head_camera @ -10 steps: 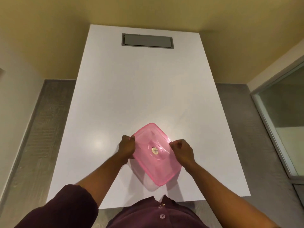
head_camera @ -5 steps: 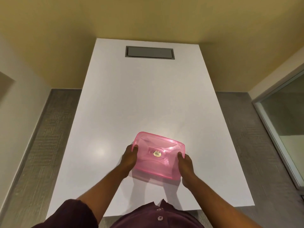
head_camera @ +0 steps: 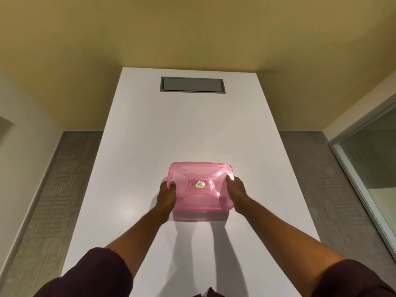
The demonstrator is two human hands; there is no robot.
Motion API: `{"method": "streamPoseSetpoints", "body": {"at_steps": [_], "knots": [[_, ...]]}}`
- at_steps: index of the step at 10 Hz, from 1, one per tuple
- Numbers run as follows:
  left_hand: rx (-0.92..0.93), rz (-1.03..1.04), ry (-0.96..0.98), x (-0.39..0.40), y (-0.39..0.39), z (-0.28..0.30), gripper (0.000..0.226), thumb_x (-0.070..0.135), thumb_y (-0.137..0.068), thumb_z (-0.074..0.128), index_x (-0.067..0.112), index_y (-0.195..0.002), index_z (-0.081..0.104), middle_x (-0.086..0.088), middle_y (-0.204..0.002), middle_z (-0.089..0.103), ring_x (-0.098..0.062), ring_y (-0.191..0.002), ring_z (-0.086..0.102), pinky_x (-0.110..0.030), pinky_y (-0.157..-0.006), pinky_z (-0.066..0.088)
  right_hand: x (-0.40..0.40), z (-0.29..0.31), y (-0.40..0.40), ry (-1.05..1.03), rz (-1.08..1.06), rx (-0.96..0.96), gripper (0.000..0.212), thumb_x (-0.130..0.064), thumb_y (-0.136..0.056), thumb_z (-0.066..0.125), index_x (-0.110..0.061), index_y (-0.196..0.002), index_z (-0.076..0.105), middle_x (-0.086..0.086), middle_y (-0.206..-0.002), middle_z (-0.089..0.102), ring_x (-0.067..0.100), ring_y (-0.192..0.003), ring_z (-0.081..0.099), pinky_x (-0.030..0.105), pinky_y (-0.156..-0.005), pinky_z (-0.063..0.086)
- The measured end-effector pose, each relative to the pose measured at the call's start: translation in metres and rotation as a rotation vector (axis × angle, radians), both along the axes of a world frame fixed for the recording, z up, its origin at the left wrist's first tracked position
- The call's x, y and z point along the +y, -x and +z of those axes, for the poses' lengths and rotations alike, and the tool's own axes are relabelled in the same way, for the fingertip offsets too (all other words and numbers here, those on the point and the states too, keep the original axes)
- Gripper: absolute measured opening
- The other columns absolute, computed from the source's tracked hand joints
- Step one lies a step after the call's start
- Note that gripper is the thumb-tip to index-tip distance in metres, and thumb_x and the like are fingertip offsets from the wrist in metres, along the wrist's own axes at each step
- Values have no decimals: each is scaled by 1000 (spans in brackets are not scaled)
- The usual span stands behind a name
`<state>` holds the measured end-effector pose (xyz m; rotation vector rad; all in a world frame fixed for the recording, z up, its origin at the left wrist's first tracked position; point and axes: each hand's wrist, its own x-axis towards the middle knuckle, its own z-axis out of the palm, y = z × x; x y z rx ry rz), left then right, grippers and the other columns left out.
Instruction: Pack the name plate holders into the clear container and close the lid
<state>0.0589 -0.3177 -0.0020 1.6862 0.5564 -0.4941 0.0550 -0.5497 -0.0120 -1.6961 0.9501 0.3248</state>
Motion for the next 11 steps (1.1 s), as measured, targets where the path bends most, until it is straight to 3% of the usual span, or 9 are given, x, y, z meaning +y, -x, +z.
{"method": "streamPoseSetpoints", "body": {"at_steps": [2,4,5,8,10,11], "knots": [[43,31,9,-9,-53,-13,46,32,-105,33,19,-149,34,-12,-145,50,-34,-130,49,-48,-111,41,-9,-2,-66,14,60,22,46,-35,-104,42,-8,-141,50,14,-135,57,35,-122,56,48,-106,47],[74,55,-30,-14,-91,-18,49,35,-105,34,16,-150,33,-13,-146,48,-36,-130,48,-49,-111,40,-16,-15,-107,-7,83,15,39,-28,-100,44,-8,-132,58,16,-129,63,35,-114,60,46,-98,52],[64,31,-90,-14,-97,-21,48,33,-104,36,16,-150,33,-12,-146,47,-35,-131,46,-46,-111,39,-16,-19,-112,11,84,20,42,-31,-102,42,-11,-136,55,13,-131,61,35,-117,59,46,-98,50],[35,-45,-132,-7,-83,-17,50,36,-103,41,15,-148,34,-11,-144,49,-32,-127,49,-38,-101,41,-10,-17,-99,101,149,8,50,-39,-103,40,-16,-147,43,11,-139,58,34,-121,56,44,-103,48],[-41,-171,-311,8,-61,0,61,39,-102,44,5,-151,29,-17,-155,36,-34,-139,40,-41,-112,35,-7,-9,-69,174,198,4,74,-46,-101,51,-9,-158,21,15,-158,41,37,-140,44,48,-114,40],[-102,-250,-399,16,-51,15,64,37,-101,47,1,-150,27,-20,-156,33,-33,-144,32,-41,-116,29,-7,4,-56,272,291,-21,77,-46,-96,58,-6,-154,28,17,-153,44,37,-137,47,47,-110,43]]}}
